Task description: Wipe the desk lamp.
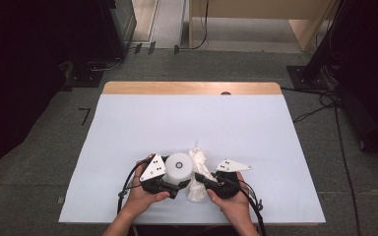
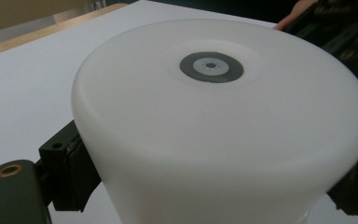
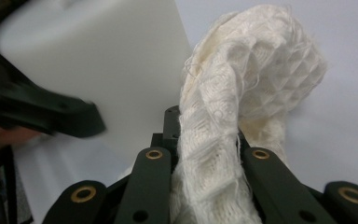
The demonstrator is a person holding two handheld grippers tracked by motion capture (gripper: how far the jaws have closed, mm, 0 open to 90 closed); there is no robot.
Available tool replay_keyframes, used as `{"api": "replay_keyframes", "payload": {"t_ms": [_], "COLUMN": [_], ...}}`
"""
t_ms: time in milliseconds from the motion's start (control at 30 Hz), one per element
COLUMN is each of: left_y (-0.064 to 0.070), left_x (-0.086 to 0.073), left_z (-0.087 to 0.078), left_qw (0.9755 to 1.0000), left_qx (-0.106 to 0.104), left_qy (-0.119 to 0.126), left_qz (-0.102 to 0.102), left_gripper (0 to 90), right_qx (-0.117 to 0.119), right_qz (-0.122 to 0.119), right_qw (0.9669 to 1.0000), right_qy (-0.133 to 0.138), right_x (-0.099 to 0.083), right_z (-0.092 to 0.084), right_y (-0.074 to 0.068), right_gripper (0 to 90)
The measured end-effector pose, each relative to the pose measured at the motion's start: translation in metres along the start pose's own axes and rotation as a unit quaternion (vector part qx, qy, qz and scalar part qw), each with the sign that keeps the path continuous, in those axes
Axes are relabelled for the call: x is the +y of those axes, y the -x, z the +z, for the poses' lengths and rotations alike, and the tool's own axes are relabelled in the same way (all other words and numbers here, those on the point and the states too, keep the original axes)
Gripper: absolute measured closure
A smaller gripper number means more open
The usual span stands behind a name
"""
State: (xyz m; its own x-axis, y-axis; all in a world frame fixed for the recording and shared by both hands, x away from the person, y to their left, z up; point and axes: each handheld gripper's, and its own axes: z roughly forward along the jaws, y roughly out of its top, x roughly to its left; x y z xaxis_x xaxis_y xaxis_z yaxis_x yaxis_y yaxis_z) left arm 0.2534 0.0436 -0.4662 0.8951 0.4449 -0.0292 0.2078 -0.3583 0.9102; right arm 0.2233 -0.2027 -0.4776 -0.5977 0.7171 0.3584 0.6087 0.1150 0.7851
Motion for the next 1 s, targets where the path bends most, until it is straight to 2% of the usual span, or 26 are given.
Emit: {"api": "replay_keyframes", "payload": {"t_ms": [100,133,267,333,400,433,500,600,667,767,867,900,1000], "left_y": [-0.001,-0.001,0.004,0.005,0.006,0.005,0.004,0.004,0.004,0.006,0.008,0.009,0.014], "left_x": [0.000,0.000,0.001,0.002,0.002,0.002,0.001,0.000,-0.001,-0.002,-0.006,-0.007,-0.007], "left_z": [-0.001,0.000,0.003,0.003,0.004,0.004,0.004,0.003,0.003,0.001,-0.002,-0.002,-0.003], "left_qw": [1.0000,0.9999,0.9999,0.9999,0.9999,0.9999,0.9999,1.0000,1.0000,1.0000,0.9994,0.9993,0.9974], "left_qx": [-0.004,-0.006,-0.007,-0.007,-0.007,-0.009,-0.008,-0.007,-0.006,0.002,0.018,0.021,0.041], "left_qy": [0.001,0.002,-0.002,-0.002,-0.002,-0.002,0.001,0.004,0.003,0.006,0.016,0.016,0.029], "left_qz": [-0.009,-0.010,0.007,0.011,0.011,0.010,0.006,0.005,0.006,0.002,-0.025,-0.028,-0.051], "left_gripper": [8.8,8.8,8.8,8.8,8.8,8.8,8.8,8.6,8.5,8.3,6.7,2.9,0.5], "right_qx": [-0.003,-0.003,0.000,0.004,0.003,-0.003,-0.008,-0.014,-0.014,-0.020,-0.031,-0.044,-0.050], "right_qz": [0.004,-0.003,-0.011,-0.018,-0.028,-0.037,-0.036,-0.020,-0.007,0.000,0.004,0.005,0.014], "right_qw": [1.0000,1.0000,0.9986,0.9967,0.9954,0.9952,0.9965,0.9994,0.9999,0.9998,0.9991,0.9986,0.9984], "right_qy": [0.001,0.007,0.051,0.080,0.092,0.091,0.075,0.026,0.007,0.010,0.028,0.030,0.024], "right_x": [0.000,0.002,0.015,0.023,0.026,0.026,0.021,0.010,0.004,0.004,0.007,0.007,0.003], "right_z": [0.002,0.000,-0.018,-0.030,-0.036,-0.036,-0.029,-0.011,-0.004,-0.005,-0.013,-0.015,-0.012], "right_y": [0.000,-0.002,-0.009,-0.013,-0.016,-0.017,-0.014,-0.005,0.000,0.006,0.010,0.013,0.018], "right_gripper": [78.3,78.3,78.3,78.4,78.4,78.4,78.4,78.3,78.1,77.8,77.6,77.6,77.5]}}
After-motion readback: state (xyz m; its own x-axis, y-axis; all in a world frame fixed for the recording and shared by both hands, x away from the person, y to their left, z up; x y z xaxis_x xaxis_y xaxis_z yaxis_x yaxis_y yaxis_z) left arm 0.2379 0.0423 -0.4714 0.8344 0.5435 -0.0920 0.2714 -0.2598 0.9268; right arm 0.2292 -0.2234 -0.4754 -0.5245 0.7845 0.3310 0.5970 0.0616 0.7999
